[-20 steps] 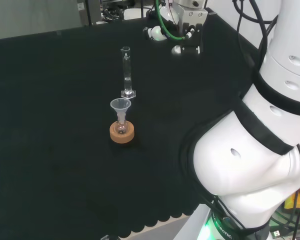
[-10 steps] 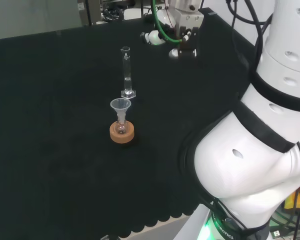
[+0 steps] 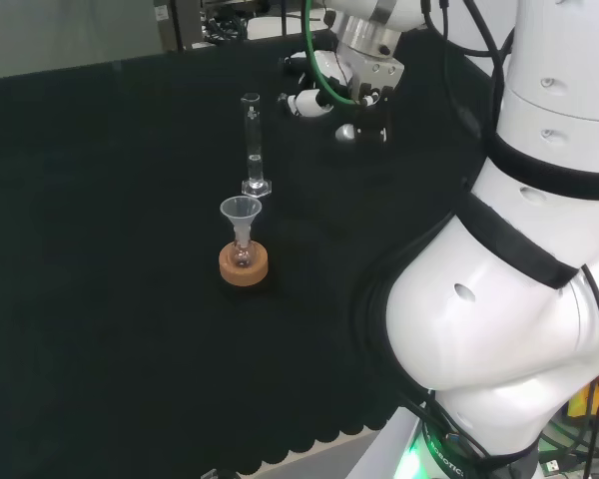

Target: Pick up the graduated cylinder.

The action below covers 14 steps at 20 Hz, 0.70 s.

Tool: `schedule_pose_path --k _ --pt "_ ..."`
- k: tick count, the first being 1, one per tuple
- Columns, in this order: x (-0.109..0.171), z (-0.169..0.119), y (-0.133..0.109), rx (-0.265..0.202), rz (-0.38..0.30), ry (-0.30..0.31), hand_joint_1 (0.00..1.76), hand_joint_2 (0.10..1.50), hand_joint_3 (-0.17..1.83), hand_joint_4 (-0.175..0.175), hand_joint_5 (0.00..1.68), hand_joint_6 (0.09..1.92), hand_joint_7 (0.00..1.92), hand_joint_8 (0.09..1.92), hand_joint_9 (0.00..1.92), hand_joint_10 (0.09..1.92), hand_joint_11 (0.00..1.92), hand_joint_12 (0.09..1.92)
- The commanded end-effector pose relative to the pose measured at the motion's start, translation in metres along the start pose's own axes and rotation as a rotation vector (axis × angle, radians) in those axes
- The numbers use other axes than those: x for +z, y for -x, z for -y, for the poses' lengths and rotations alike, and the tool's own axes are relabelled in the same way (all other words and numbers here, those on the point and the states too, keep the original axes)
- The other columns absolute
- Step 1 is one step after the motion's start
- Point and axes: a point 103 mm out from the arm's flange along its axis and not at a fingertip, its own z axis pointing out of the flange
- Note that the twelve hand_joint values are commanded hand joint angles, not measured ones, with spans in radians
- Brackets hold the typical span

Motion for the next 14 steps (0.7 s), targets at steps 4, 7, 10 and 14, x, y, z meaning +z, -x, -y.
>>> schedule_pose_path --k 4,7,10,14 --pt "0.042 -0.012 0.004 -0.053 -0.187 0.004 0.81 1.09 -0.17 -0.040 0.37 0.09 0.26 0.62 0.51 0.61 0.33 1.33" --pt "0.051 -0.018 0.003 -0.069 -0.254 0.003 0.84 1.08 -0.17 -0.040 0.42 0.09 0.28 0.63 0.53 0.61 0.34 1.33" --pt "0.058 -0.025 0.001 -0.092 -0.289 0.009 0.85 1.08 -0.17 -0.041 0.44 0.09 0.29 0.63 0.54 0.60 0.34 1.32" --pt "0.070 -0.031 0.000 -0.118 -0.353 0.006 0.84 1.08 -0.17 -0.043 0.45 0.09 0.31 0.63 0.55 0.60 0.35 1.32"
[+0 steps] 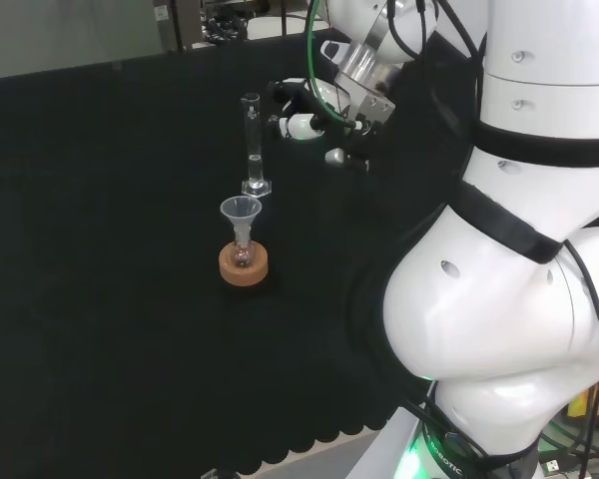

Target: Pick up the graduated cylinder.

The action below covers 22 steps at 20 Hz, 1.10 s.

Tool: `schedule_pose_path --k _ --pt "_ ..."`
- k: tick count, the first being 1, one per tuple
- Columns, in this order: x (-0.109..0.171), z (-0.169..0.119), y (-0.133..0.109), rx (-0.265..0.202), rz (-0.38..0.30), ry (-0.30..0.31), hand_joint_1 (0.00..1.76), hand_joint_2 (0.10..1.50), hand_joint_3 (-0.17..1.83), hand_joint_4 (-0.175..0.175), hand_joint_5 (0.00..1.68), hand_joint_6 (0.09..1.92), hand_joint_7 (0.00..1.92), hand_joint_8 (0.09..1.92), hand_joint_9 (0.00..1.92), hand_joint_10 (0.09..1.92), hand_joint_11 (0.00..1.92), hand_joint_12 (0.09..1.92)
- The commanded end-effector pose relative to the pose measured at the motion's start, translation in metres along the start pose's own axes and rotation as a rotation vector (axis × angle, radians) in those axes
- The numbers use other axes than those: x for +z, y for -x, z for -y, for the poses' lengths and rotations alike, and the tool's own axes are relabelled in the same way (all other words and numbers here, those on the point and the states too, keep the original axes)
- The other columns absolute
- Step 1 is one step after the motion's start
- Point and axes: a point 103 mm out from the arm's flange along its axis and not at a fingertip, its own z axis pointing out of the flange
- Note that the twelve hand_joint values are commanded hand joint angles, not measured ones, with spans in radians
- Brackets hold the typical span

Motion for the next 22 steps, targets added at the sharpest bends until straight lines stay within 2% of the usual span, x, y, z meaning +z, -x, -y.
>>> schedule_pose_path --k 1,5,11,14,22 --pt "0.018 -0.011 0.002 -0.057 -0.107 -0.001 0.84 1.07 -0.17 -0.044 0.45 0.09 0.32 0.64 0.55 0.60 0.35 1.32" --pt "0.029 -0.011 0.006 -0.088 -0.163 0.041 0.88 1.06 -0.17 -0.045 0.48 0.09 0.34 0.64 0.57 0.59 0.36 1.32" --pt "0.042 -0.008 0.008 -0.139 -0.216 0.064 0.92 1.03 -0.17 -0.044 0.55 0.09 0.41 0.63 0.67 0.55 0.42 1.30" --pt "0.048 -0.011 0.009 -0.138 -0.231 0.061 0.92 1.03 -0.17 -0.047 0.55 0.09 0.47 0.62 0.74 0.51 0.46 1.28" --pt "0.062 -0.023 0.013 -0.156 -0.284 0.012 0.94 1.02 -0.17 -0.045 0.52 0.09 0.40 0.58 0.70 0.48 0.44 1.27"
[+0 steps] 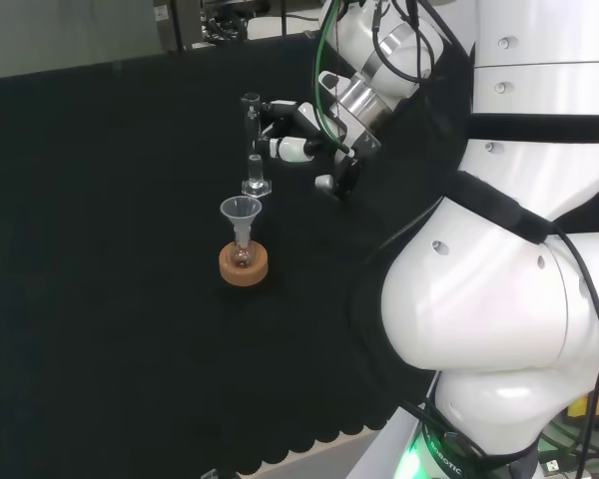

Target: Pick up the graduated cylinder.

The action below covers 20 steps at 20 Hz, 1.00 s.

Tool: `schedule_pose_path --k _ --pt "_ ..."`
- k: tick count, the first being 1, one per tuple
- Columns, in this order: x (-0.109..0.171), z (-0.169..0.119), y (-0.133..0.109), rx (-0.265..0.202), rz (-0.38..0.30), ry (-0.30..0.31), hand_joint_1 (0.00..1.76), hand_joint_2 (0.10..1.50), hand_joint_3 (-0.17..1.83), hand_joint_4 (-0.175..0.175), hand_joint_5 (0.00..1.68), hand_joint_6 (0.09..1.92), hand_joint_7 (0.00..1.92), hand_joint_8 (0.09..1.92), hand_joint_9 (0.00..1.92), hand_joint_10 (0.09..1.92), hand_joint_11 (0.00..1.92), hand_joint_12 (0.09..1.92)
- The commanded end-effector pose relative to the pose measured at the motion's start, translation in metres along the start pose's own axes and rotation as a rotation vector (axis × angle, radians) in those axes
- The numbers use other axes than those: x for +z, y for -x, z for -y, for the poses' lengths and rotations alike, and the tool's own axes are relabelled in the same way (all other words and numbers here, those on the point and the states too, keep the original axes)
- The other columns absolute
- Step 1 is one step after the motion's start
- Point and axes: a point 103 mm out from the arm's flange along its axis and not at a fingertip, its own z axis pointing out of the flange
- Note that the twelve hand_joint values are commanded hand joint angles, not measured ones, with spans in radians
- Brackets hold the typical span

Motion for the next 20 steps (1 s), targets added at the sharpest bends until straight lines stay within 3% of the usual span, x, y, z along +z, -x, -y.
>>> schedule_pose_path --k 1,10,20 --pt "0.012 -0.008 0.005 -0.012 -0.051 -0.026 0.95 1.01 -0.17 -0.044 0.51 0.09 0.40 0.58 0.69 0.48 0.43 1.27" --pt "0.019 -0.014 0.009 -0.030 -0.108 0.034 1.04 1.03 -0.17 -0.037 0.57 0.09 0.42 0.60 0.67 0.49 0.39 1.29" --pt "0.028 -0.018 0.007 -0.063 -0.160 0.025 1.05 1.02 -0.17 -0.023 0.64 0.13 0.46 0.59 0.74 0.49 0.45 1.27"
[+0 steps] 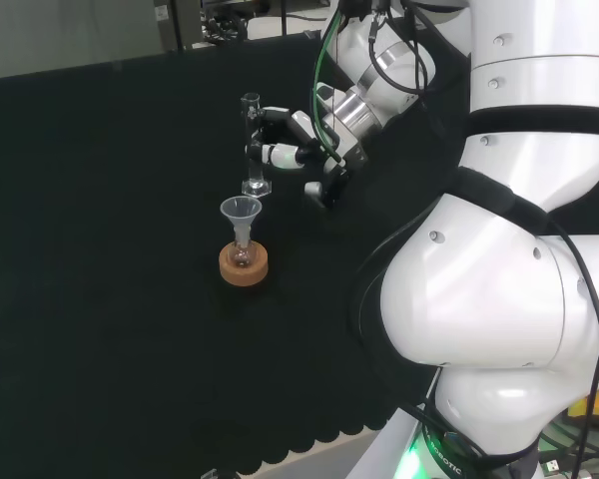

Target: Pick up the graduated cylinder.

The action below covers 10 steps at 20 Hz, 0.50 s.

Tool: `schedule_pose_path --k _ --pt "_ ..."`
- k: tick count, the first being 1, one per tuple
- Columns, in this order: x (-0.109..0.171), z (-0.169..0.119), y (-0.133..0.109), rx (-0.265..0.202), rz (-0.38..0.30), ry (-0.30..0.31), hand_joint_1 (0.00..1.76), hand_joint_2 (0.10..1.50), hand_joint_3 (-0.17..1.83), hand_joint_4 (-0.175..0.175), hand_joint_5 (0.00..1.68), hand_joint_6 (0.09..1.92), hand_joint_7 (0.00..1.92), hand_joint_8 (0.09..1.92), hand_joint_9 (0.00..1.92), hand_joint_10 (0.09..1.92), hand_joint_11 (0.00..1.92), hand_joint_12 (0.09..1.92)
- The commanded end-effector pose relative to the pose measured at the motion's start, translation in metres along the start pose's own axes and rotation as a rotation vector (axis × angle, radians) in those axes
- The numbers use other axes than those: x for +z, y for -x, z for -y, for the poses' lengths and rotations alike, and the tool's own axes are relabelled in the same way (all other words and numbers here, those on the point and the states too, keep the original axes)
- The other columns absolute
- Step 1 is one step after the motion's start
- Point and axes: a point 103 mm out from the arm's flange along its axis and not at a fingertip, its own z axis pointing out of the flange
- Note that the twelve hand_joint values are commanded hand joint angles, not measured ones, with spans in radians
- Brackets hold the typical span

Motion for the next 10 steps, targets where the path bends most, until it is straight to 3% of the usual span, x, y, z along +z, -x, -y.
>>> schedule_pose_path --k 1,10 --pt "0.0073 -0.0024 -0.0006 -0.015 -0.031 -0.009 1.05 1.01 -0.17 -0.022 0.64 0.13 0.46 0.59 0.73 0.49 0.45 1.27" --pt "0.0154 -0.0015 0.0013 -0.018 -0.073 0.015 1.05 1.01 -0.17 -0.023 0.64 0.14 0.47 0.58 0.75 0.48 0.48 1.26"
